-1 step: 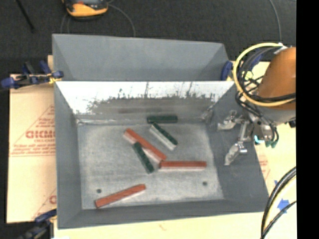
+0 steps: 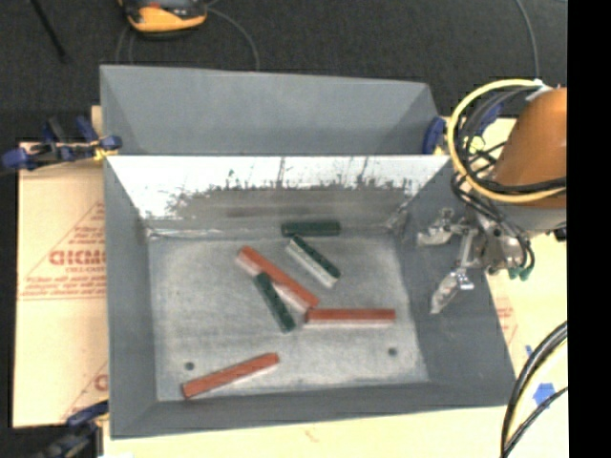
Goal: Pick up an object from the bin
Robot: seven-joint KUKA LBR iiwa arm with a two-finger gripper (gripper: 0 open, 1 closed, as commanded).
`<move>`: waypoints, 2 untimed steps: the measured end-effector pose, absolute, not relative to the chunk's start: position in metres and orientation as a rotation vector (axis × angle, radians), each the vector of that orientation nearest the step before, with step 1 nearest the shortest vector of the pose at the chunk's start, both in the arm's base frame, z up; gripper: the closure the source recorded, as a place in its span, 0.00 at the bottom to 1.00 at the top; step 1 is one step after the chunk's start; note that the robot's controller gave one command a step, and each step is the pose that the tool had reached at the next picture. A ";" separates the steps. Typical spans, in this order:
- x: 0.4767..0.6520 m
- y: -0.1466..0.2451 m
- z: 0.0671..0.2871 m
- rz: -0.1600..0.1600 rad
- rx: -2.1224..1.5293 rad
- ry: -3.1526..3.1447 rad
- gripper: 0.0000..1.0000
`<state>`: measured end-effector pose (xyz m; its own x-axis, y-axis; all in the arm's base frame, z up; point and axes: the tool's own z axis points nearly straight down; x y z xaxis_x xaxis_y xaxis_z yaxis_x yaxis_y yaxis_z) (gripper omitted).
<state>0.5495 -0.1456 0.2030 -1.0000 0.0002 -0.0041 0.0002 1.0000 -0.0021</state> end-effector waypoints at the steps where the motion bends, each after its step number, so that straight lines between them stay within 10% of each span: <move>1: 0.545 -0.139 0.149 -0.005 -0.083 3.130 0.00; 2: 0.503 -0.144 0.079 0.003 -0.016 3.153 1.00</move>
Offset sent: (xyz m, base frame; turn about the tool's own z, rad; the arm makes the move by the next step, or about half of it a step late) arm -0.0467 0.0031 -0.1295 -0.0077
